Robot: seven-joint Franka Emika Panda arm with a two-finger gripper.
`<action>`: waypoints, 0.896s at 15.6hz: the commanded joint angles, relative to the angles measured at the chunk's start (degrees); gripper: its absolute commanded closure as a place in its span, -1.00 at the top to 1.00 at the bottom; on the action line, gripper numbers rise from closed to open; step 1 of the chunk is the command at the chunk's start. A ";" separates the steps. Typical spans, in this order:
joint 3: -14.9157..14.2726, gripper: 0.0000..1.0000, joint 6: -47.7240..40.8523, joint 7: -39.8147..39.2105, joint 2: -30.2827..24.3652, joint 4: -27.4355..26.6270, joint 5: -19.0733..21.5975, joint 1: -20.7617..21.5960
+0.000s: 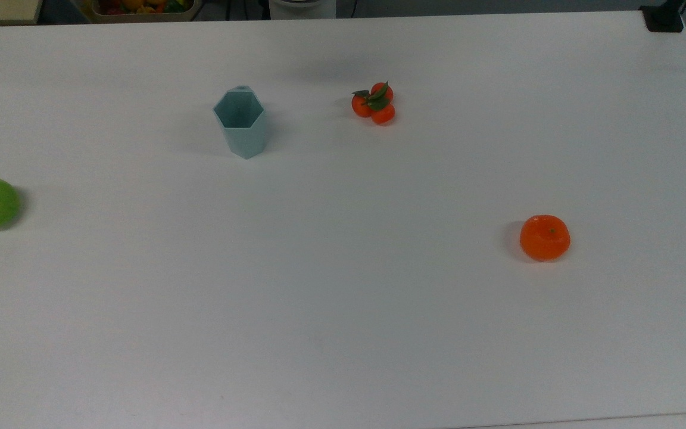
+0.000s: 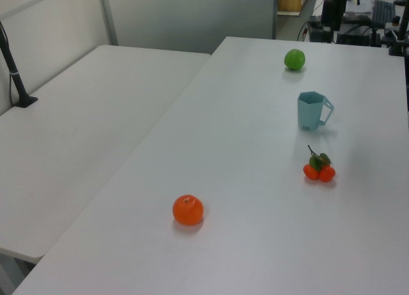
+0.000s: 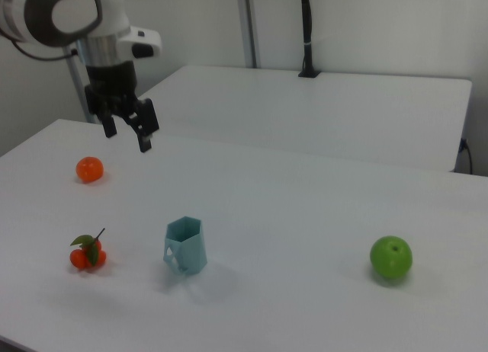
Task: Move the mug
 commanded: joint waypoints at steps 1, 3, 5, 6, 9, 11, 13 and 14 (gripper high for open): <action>0.54 1.00 -4.06 5.28 2.61 5.93 2.18 0.40; 1.68 1.00 -2.75 4.58 3.05 5.93 1.40 0.40; 1.78 1.00 2.59 4.23 4.02 5.76 1.13 0.40; 1.78 1.00 6.45 3.88 4.28 5.50 1.13 0.40; 1.78 1.00 12.28 2.30 5.51 5.05 0.96 0.48; 1.78 1.00 12.29 2.21 5.43 5.14 0.95 0.84; 1.78 1.00 11.94 2.21 5.34 5.05 1.04 0.84; 1.78 1.00 11.94 2.21 5.34 4.97 1.04 0.84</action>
